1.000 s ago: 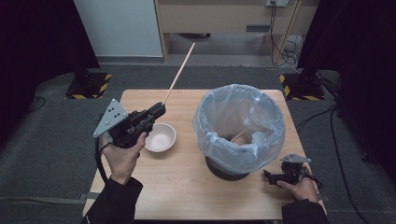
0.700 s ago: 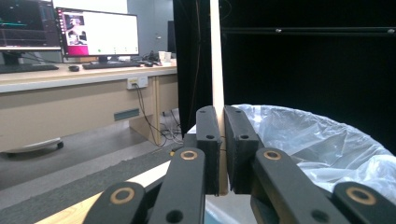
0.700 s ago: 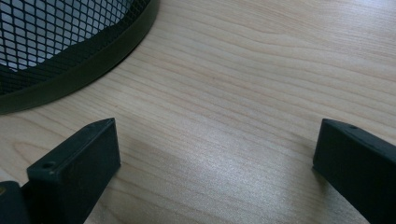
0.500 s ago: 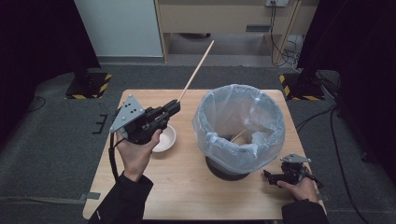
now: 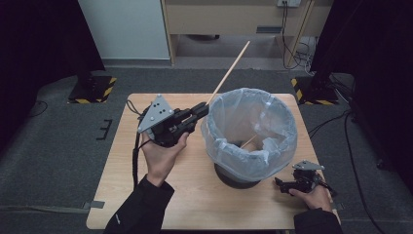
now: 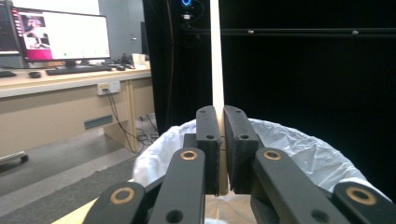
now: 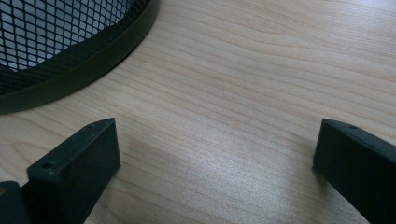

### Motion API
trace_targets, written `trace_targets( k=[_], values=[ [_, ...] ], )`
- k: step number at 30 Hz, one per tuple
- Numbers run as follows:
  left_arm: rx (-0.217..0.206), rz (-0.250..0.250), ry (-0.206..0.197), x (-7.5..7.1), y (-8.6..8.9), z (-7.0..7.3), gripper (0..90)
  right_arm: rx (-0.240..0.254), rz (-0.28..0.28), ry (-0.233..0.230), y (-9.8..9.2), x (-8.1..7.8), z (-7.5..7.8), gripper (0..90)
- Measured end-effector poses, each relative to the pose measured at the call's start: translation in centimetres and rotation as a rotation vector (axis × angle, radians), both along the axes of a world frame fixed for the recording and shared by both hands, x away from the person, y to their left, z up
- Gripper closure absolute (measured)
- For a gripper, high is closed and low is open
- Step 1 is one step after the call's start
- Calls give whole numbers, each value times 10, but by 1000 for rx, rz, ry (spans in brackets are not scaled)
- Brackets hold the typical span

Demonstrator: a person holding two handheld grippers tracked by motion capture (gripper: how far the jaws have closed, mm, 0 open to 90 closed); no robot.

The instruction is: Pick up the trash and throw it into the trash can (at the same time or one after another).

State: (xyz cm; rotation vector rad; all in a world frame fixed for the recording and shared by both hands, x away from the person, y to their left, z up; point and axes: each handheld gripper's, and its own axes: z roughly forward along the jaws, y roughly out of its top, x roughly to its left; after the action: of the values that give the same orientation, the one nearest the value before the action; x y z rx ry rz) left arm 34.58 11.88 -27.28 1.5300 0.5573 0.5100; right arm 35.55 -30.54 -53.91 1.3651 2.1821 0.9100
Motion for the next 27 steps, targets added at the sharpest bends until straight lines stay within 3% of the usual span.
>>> trace_targets(
  k=[12, 22, 27],
  values=[
    [41, -48, 26, 8, -33, -8, 851, 3, -3, 2, 0, 0, 0, 8],
    [81, -74, 69, 18, -50, -16, 849, 0, 0, 0, 0, 0, 0, 8],
    [62, -97, 77, 22, -53, -18, 776, 0, 0, 0, 0, 0, 0, 8]
  ],
)
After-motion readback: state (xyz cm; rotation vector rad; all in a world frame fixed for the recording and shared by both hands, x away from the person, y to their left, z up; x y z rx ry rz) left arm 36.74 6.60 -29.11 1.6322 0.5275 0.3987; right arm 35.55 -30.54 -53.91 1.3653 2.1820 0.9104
